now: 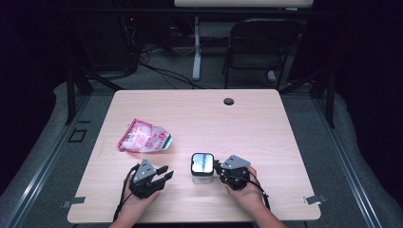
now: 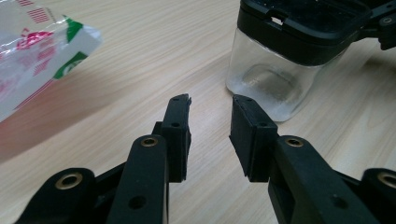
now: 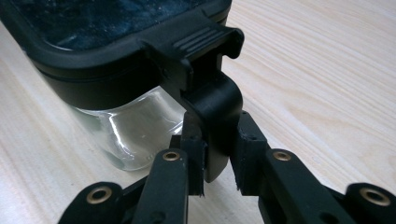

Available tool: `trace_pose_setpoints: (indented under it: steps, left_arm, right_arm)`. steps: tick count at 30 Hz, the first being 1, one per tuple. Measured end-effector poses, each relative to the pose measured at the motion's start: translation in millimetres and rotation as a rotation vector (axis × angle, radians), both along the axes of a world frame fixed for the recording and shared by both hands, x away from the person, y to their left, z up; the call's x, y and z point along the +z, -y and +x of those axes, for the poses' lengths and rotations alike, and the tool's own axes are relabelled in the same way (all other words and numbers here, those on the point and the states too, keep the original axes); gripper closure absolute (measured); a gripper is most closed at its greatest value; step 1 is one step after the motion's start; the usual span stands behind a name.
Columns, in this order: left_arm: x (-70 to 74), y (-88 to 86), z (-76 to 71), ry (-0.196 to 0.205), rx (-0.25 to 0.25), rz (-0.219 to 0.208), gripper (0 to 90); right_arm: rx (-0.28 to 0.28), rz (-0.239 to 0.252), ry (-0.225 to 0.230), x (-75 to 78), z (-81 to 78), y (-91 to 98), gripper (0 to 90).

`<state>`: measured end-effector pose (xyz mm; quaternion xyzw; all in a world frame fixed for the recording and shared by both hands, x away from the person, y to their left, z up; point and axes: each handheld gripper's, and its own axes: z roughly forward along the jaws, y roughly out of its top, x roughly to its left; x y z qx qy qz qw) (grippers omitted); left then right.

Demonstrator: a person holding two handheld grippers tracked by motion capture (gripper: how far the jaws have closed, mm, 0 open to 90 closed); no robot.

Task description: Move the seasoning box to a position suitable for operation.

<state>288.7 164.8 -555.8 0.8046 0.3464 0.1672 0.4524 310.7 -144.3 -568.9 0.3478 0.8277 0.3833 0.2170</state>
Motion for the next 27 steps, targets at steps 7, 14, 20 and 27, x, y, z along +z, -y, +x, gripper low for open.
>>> trace_pose_setpoints:
  steps: [7,14,20,27]
  left_arm:
    - [-3.5,16.7,3.9,-0.006,-0.038,0.016,68.3]
    - [-3.7,20.8,3.5,-0.008,-0.057,0.015,69.4]
    - [-4.4,27.6,2.5,-0.008,-0.062,0.04,74.9]
    - [-6.1,30.2,1.1,-0.004,-0.074,0.074,81.3]
  right_arm:
    - [0.037,-0.004,0.003,-0.1,-7.4,-4.4,76.7]
    - [0.078,-0.013,0.012,-0.2,-14.4,-9.9,77.1]
    - [0.097,-0.009,0.01,-0.4,-17.2,-14.6,77.4]
    - [0.114,-0.007,0.016,-0.8,-16.2,-15.0,77.7]
